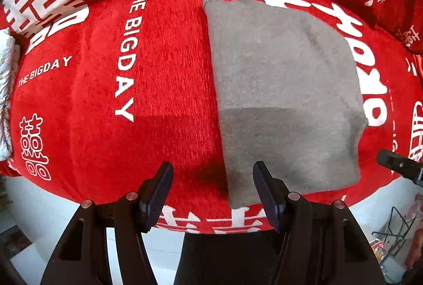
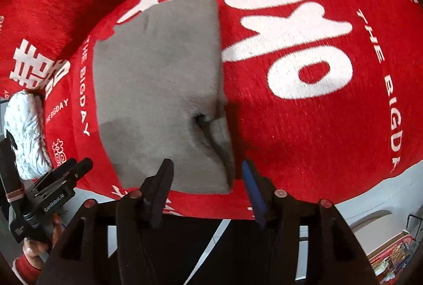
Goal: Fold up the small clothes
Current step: 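Open both grippers and lift them away from the folded sweater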
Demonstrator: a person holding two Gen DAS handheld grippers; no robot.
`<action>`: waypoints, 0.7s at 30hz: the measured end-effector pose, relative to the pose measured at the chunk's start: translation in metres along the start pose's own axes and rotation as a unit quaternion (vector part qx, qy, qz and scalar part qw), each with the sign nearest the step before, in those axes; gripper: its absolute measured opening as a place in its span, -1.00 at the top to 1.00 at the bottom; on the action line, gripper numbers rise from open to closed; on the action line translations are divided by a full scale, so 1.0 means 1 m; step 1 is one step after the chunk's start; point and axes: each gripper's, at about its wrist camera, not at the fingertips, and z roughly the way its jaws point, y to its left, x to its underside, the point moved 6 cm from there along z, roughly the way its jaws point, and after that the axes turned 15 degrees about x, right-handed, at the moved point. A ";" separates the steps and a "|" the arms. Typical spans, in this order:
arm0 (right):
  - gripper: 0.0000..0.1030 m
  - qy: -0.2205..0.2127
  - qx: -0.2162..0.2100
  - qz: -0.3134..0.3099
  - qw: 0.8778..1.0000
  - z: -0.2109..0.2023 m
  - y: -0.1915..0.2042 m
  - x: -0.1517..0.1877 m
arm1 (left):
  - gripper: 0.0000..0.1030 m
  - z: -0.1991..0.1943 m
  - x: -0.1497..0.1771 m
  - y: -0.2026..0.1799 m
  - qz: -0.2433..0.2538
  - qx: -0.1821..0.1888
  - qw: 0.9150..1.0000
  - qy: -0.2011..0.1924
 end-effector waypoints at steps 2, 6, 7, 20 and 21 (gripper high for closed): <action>-0.32 -0.006 0.003 -0.004 1.000 -0.008 0.007 -0.002 | -0.24 -0.005 -0.001 0.000 -0.002 -0.003 1.000 0.003; -0.56 -0.022 0.010 -0.008 1.000 -0.025 0.012 -0.006 | -0.98 -0.024 -0.006 -0.004 0.006 -0.012 1.000 -0.016; -0.56 -0.028 0.014 -0.010 0.999 -0.031 0.013 -0.007 | -0.98 -0.031 -0.007 -0.005 0.008 -0.016 1.000 -0.025; -0.74 -0.103 0.081 -0.054 0.990 -0.087 0.035 -0.014 | -0.98 -0.077 -0.013 -0.014 0.001 -0.028 0.997 -0.068; -0.74 -0.109 0.084 -0.053 0.989 -0.090 0.036 -0.014 | -0.98 -0.079 -0.013 -0.015 0.002 -0.029 0.997 -0.071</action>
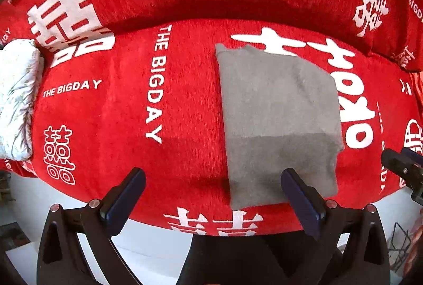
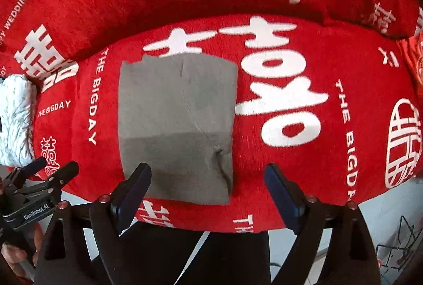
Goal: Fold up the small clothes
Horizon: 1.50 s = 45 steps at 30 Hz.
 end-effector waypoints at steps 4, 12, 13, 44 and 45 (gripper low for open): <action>-1.00 -0.019 0.017 0.006 1.000 -0.011 -0.001 -0.005 | -0.98 -0.008 -0.001 -0.003 0.001 -0.001 1.000 -0.008; -1.00 -0.025 0.017 0.009 1.000 -0.017 0.000 -0.008 | -0.98 -0.016 -0.005 -0.008 0.000 0.001 1.000 -0.017; -1.00 -0.025 0.019 0.010 0.999 -0.018 0.000 -0.008 | -0.98 -0.018 -0.006 -0.009 0.001 0.002 1.000 -0.018; -1.00 -0.029 0.031 0.009 0.999 -0.032 -0.002 -0.013 | -0.98 -0.029 -0.016 -0.020 0.007 0.006 1.000 -0.029; -1.00 -0.029 0.031 0.008 0.999 -0.032 -0.001 -0.013 | -0.98 -0.029 -0.016 -0.019 0.007 0.005 1.000 -0.029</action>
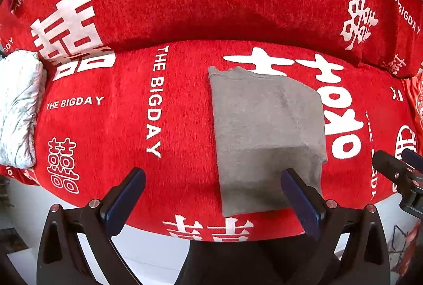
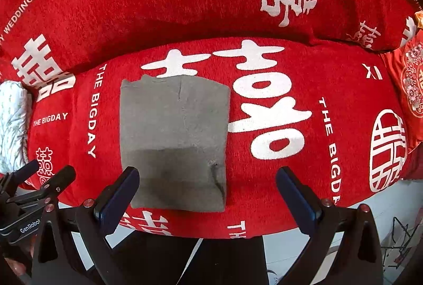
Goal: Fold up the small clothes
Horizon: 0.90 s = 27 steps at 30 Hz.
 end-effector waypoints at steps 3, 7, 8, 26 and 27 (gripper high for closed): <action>-1.00 0.001 0.000 0.000 1.000 0.000 0.000 -0.001 | -0.98 0.001 0.000 0.000 0.000 0.000 1.000 0.000; -1.00 0.001 0.000 0.000 1.000 0.000 0.001 -0.001 | -0.98 0.001 0.000 0.000 0.001 0.000 1.000 0.000; -1.00 0.001 0.000 0.000 1.000 0.000 0.001 -0.001 | -0.98 0.000 0.000 0.000 0.001 0.000 1.000 0.000; -1.00 0.000 -0.002 0.000 1.000 0.000 0.002 -0.003 | -0.98 -0.001 -0.001 -0.004 0.000 0.002 1.000 -0.001; -1.00 0.000 -0.002 0.000 1.000 0.000 0.002 -0.003 | -0.98 -0.001 -0.001 -0.004 0.000 0.001 1.000 -0.001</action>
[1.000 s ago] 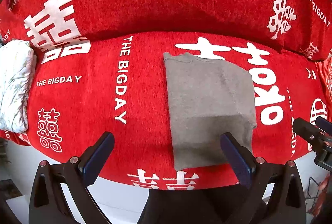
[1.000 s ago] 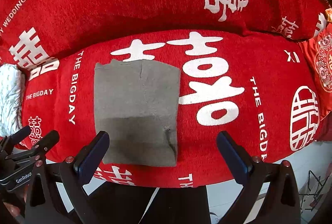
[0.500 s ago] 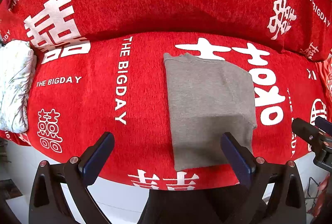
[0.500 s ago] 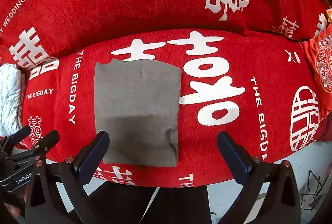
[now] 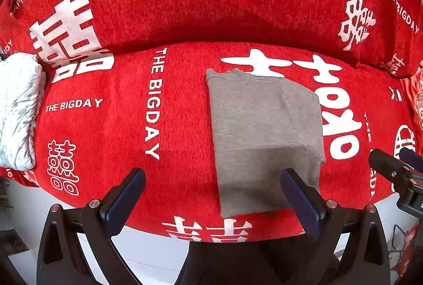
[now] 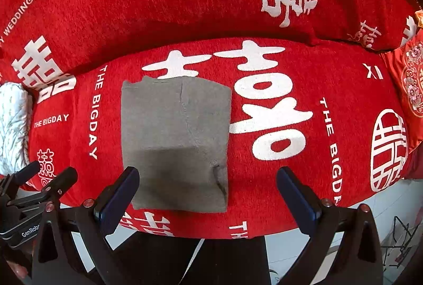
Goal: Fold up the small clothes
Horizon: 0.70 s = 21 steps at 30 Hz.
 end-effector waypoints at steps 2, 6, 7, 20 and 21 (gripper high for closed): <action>-1.00 0.000 -0.001 -0.001 1.000 0.000 0.000 0.000 | -0.98 0.000 0.000 0.000 0.000 0.000 1.000 0.000; -1.00 0.001 -0.001 0.000 1.000 0.000 0.000 0.001 | -0.98 0.000 0.000 0.000 -0.001 0.000 1.000 -0.001; -1.00 0.000 -0.001 0.000 1.000 0.000 0.000 0.001 | -0.98 0.000 0.000 0.000 -0.001 0.000 1.000 -0.001; -1.00 -0.001 -0.001 0.002 1.000 -0.001 0.000 0.002 | -0.98 -0.002 0.002 -0.001 0.007 -0.003 1.000 -0.001; -1.00 -0.001 -0.001 0.003 1.000 -0.001 0.000 0.002 | -0.98 -0.002 0.002 -0.001 0.008 -0.004 1.000 0.000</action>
